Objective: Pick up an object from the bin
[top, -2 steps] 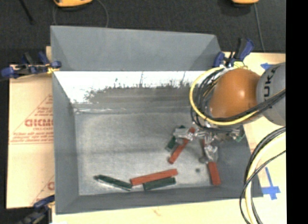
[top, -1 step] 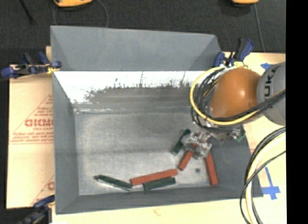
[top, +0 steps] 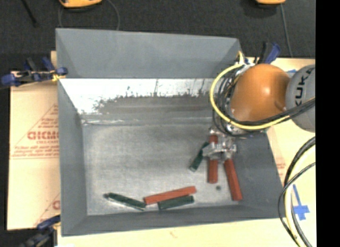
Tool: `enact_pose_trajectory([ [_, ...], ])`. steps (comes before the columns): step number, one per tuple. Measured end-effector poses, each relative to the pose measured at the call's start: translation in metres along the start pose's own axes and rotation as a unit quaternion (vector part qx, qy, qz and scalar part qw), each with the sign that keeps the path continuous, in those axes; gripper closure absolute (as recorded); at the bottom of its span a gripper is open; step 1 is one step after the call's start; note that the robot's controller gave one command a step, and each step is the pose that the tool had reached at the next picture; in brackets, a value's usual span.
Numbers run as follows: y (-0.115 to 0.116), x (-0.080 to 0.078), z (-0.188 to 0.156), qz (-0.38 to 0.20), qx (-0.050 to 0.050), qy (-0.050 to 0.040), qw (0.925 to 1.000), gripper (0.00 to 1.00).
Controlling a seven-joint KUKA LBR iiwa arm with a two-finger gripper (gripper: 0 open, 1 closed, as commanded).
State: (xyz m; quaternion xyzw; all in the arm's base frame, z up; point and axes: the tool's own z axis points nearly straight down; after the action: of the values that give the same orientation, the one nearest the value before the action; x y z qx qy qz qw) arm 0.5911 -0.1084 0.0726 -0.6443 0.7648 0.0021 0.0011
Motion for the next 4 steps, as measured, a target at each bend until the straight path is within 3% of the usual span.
enact_pose_trajectory([
  [1,-0.004,-0.006,-0.001,-0.304,0.001,-0.004,0.9526,1.0],
  [2,-0.009,-0.011,-0.066,-0.301,0.004,0.0029,0.9535,1.0],
  [3,-0.007,-0.01,-0.062,-0.3,0.0,0.0011,0.9539,0.0],
  [4,-0.005,-0.006,0.002,-0.402,0.001,-0.0011,0.9157,0.0],
])
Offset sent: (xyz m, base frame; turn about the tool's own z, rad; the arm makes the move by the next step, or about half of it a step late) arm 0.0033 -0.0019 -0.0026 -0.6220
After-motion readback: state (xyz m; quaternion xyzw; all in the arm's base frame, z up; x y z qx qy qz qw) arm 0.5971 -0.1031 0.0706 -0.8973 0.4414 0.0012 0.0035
